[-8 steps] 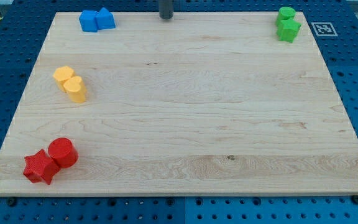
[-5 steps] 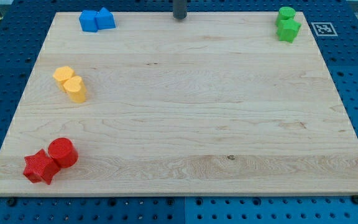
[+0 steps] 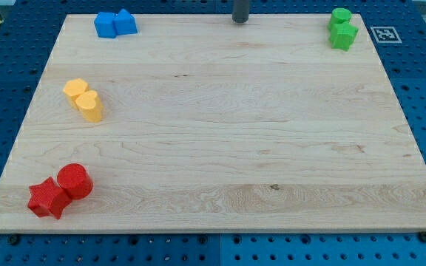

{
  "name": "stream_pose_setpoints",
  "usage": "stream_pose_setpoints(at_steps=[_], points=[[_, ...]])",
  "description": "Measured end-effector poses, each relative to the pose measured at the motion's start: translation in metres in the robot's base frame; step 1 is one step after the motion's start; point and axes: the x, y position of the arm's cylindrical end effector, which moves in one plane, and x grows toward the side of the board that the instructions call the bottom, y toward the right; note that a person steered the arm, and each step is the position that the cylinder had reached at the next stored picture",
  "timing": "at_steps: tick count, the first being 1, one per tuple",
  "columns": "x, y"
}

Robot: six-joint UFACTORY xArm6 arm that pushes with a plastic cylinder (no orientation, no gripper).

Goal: Separate the green circle and the green star

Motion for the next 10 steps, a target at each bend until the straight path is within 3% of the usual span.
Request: stream_pose_setpoints(at_steps=[2, 4, 7, 10], points=[[-0.007, 0.010], [-0.010, 0.090], [-0.010, 0.146], [-0.009, 0.165]])
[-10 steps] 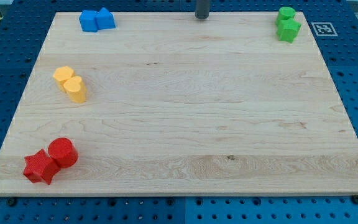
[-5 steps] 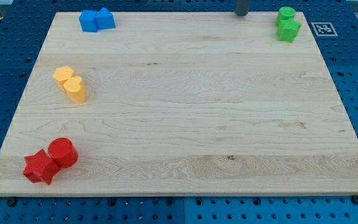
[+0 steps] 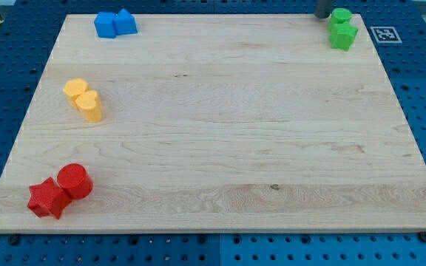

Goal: Separate the green circle and the green star

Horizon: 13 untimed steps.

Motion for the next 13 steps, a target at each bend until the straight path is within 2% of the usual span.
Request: stream_pose_setpoints(at_steps=[4, 7, 13], points=[[0.001, 0.046], [0.026, 0.030], [0.124, 0.018]])
